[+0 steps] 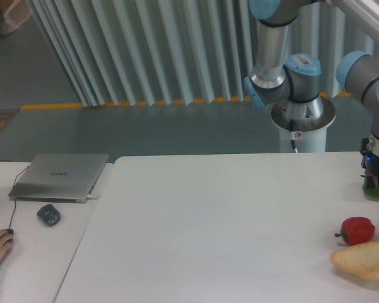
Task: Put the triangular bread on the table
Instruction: 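Raise the open gripper up away from the bread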
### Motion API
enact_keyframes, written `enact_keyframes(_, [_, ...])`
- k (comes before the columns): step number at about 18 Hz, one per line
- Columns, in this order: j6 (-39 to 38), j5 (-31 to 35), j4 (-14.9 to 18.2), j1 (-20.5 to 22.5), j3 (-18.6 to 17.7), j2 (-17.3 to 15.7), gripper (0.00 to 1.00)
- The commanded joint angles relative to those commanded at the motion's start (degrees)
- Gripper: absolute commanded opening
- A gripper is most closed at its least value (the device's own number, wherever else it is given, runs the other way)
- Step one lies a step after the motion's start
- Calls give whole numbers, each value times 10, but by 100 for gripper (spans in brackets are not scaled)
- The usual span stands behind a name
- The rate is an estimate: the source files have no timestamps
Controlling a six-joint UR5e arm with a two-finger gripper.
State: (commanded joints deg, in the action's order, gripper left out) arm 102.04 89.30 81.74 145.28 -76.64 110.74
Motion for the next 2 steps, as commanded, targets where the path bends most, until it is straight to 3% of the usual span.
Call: enact_keyframes(2, [-2, 0, 0, 0, -1, 0, 100])
